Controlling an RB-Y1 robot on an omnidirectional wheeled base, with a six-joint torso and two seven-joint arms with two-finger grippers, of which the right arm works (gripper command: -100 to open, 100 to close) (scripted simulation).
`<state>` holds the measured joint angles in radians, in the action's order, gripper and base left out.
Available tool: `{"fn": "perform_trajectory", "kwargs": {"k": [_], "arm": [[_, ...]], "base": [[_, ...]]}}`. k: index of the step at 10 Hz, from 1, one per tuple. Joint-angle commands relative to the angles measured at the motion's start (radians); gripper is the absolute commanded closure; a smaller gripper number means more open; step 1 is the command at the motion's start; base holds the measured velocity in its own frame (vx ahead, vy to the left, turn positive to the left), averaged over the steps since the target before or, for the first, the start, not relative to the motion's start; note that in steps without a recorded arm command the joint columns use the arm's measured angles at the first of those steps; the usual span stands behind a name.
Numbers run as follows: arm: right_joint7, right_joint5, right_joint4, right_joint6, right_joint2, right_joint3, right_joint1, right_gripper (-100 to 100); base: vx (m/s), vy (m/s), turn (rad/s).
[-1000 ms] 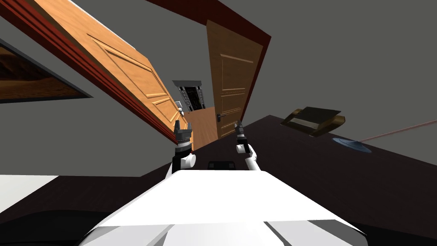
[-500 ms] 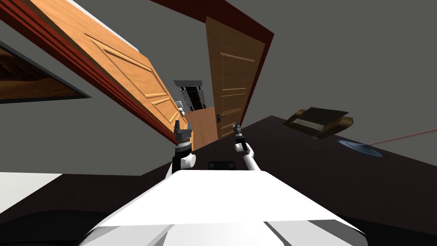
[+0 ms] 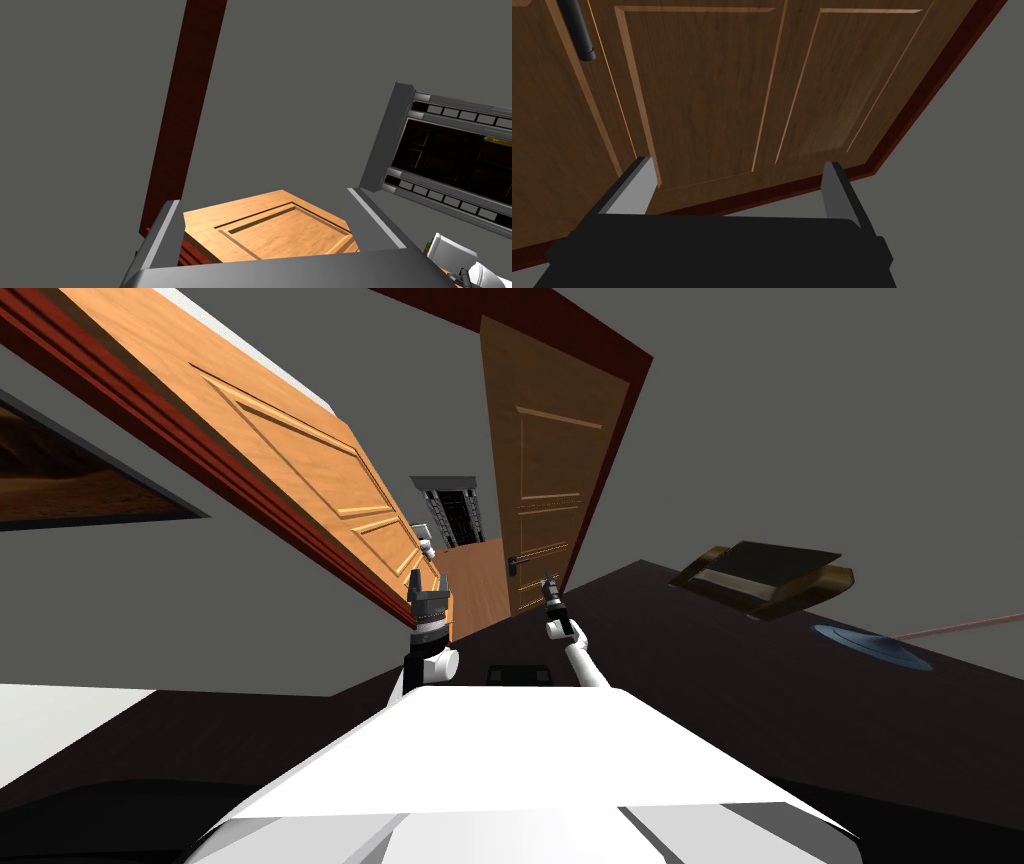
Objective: Push the door open
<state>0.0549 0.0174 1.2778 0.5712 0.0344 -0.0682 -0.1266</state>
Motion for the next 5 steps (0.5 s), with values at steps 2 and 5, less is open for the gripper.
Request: {"fn": "perform_trajectory", "kwargs": {"k": [2,5], "arm": [[0.001,-0.005,-0.068,0.003,0.001,-0.003,-0.034,-100],[0.001,-0.008,-0.118,0.002,-0.002,-0.006,-0.064,-100]], "base": [[0.045,-0.046,0.042],[0.031,-0.027,0.022]]}}
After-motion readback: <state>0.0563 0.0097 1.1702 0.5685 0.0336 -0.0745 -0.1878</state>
